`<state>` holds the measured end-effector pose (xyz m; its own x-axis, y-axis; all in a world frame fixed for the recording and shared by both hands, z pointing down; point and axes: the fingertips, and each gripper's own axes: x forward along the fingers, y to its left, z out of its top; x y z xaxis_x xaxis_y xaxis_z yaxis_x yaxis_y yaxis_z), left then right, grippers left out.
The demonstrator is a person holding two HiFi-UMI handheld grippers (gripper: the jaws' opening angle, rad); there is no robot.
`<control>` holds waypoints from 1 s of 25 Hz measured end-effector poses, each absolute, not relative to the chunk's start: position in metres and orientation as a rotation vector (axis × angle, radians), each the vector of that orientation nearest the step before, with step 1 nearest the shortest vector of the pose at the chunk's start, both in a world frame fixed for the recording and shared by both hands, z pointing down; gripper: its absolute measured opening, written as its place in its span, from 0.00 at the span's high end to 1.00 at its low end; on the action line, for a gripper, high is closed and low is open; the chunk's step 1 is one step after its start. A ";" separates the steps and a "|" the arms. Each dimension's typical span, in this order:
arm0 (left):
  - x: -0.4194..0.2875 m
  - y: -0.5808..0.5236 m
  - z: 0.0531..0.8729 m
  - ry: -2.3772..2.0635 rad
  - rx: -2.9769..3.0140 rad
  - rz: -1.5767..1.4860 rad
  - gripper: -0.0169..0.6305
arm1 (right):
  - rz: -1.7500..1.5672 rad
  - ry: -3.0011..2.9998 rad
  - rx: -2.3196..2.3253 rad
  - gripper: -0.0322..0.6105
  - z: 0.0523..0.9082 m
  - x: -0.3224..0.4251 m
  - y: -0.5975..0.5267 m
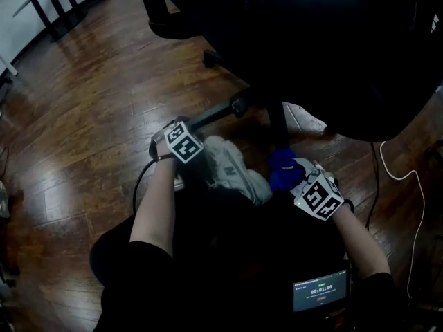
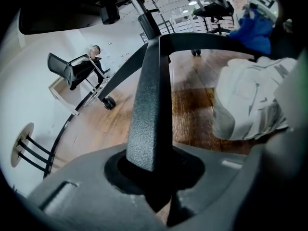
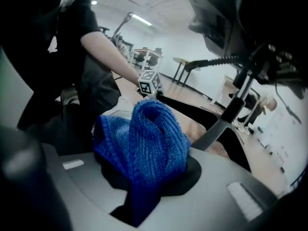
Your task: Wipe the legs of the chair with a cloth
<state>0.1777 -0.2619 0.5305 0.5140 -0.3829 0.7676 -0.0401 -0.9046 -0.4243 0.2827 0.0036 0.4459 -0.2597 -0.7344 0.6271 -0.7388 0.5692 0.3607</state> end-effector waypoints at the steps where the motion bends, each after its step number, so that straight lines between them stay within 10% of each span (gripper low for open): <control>1: 0.179 -0.262 0.530 0.355 -2.409 -1.346 0.86 | 0.050 -2.049 1.195 0.83 0.447 0.284 0.001; 25: 0.182 -0.260 0.531 0.351 -2.419 -1.357 0.86 | 0.167 -1.886 1.451 0.83 0.411 0.353 -0.134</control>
